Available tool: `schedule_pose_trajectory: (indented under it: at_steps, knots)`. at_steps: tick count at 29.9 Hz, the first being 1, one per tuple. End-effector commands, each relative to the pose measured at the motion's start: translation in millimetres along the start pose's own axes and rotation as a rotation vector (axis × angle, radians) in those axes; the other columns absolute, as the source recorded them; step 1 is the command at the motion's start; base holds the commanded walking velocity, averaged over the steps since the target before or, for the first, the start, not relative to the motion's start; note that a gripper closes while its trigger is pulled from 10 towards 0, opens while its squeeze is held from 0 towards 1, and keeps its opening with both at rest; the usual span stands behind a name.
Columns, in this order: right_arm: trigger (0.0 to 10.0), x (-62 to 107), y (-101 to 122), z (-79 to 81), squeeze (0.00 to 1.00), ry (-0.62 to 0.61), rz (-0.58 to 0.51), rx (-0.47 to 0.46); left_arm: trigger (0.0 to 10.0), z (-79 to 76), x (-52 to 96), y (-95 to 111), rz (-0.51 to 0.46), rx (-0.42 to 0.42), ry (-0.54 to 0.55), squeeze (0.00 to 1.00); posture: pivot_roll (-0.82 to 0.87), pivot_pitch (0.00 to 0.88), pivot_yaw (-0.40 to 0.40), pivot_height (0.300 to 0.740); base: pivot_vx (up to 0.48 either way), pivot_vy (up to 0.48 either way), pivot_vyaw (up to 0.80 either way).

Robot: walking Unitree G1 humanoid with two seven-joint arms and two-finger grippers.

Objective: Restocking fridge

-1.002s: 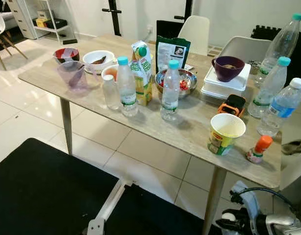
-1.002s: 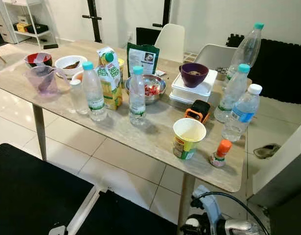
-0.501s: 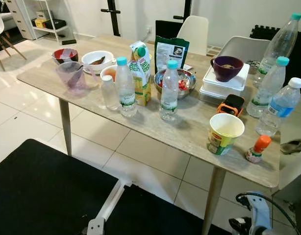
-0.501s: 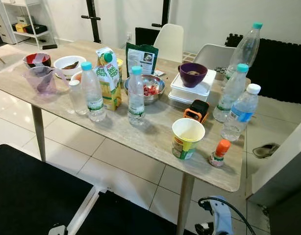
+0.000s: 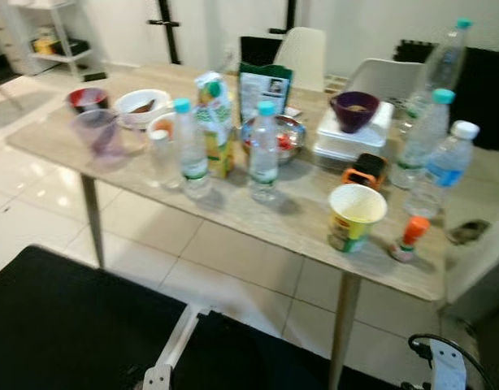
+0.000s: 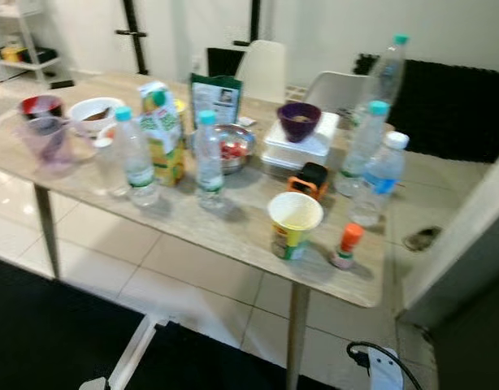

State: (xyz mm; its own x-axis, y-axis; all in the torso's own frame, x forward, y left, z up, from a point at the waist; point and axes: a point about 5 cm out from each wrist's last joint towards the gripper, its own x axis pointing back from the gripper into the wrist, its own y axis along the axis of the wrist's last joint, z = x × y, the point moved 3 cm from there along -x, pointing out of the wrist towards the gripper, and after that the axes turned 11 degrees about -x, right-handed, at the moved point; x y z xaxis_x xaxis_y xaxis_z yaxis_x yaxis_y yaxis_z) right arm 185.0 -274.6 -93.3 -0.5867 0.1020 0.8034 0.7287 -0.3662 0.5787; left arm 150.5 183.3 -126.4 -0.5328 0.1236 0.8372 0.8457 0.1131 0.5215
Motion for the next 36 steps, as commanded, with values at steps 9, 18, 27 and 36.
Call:
schedule_pose_trajectory:
  at_steps: [9, 18, 27, 36]
  knots:
    - [10.0, 3.8, -22.2, -7.9, 0.00, -0.041, 0.068, 0.002, 10.0, 0.0, 0.1, -1.3, 0.007, -0.025, 0.002, 0.00, -0.02, 0.058, -0.004, 0.740, 0.000, 0.000, -0.80]
    - [10.0, 4.8, -27.7, -8.9, 0.00, -0.046, 0.085, 0.013, 10.0, 0.3, 0.3, -1.8, 0.012, -0.032, 0.002, 0.00, -0.02, 0.056, -0.004, 0.740, 0.000, 0.000, -0.80]
    - [10.0, 5.6, -32.4, -8.9, 0.00, -0.047, 0.096, 0.017, 10.0, -1.5, -0.2, -1.2, 0.009, -0.029, -0.003, 0.00, -0.02, 0.058, -0.003, 0.740, 0.000, 0.000, -0.80]
    - [10.0, 5.7, -33.2, -8.4, 0.00, -0.044, 0.097, 0.022, 10.0, -1.6, 0.0, -2.7, 0.014, -0.029, -0.005, 0.00, -0.02, 0.058, -0.001, 0.740, 0.000, 0.000, -0.80]
